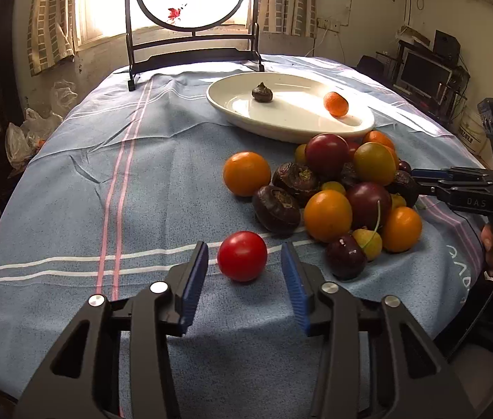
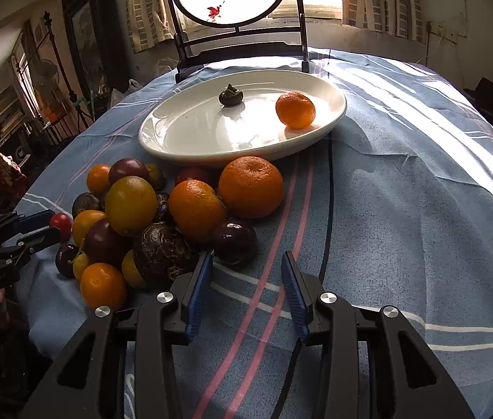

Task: Organize fruits
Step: 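Grasp the red cherry tomato with the left tool while the right tool grasps a dark plum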

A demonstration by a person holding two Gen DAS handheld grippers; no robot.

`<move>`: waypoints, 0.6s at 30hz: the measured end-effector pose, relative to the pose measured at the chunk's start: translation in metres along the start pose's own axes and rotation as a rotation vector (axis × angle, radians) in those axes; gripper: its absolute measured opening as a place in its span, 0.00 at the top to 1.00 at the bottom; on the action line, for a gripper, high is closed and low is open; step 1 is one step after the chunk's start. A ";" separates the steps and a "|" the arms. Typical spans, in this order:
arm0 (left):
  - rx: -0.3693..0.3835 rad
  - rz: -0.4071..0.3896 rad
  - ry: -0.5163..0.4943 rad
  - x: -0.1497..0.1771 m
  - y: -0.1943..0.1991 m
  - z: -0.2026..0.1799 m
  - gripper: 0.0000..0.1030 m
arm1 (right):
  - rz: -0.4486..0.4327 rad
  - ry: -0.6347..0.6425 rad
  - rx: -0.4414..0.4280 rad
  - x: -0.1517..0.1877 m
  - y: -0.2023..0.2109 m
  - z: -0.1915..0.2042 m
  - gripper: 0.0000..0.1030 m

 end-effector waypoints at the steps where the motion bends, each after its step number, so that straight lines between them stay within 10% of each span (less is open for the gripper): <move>1: -0.004 0.004 -0.007 0.000 -0.003 -0.001 0.52 | 0.000 -0.001 -0.002 0.000 0.000 0.000 0.60; 5: -0.010 0.018 0.000 -0.001 -0.017 0.000 0.42 | -0.006 0.002 0.000 -0.001 0.000 -0.001 0.60; 9: 0.033 0.004 0.022 -0.004 -0.015 0.000 0.73 | -0.015 0.001 -0.009 -0.001 0.001 -0.001 0.60; 18: 0.075 -0.063 0.008 -0.004 0.021 -0.012 0.73 | -0.037 0.006 -0.010 0.001 0.008 0.000 0.60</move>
Point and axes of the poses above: each gripper's, at about its wrist camera, not at the fingertips, and y roughly against the way its jaws point, z to its left, x to its underside, the point moved 7 cm from there along -y, roughly the way its jaws point, and after that the axes turned 10 degrees about z, right-handed, at the moved point
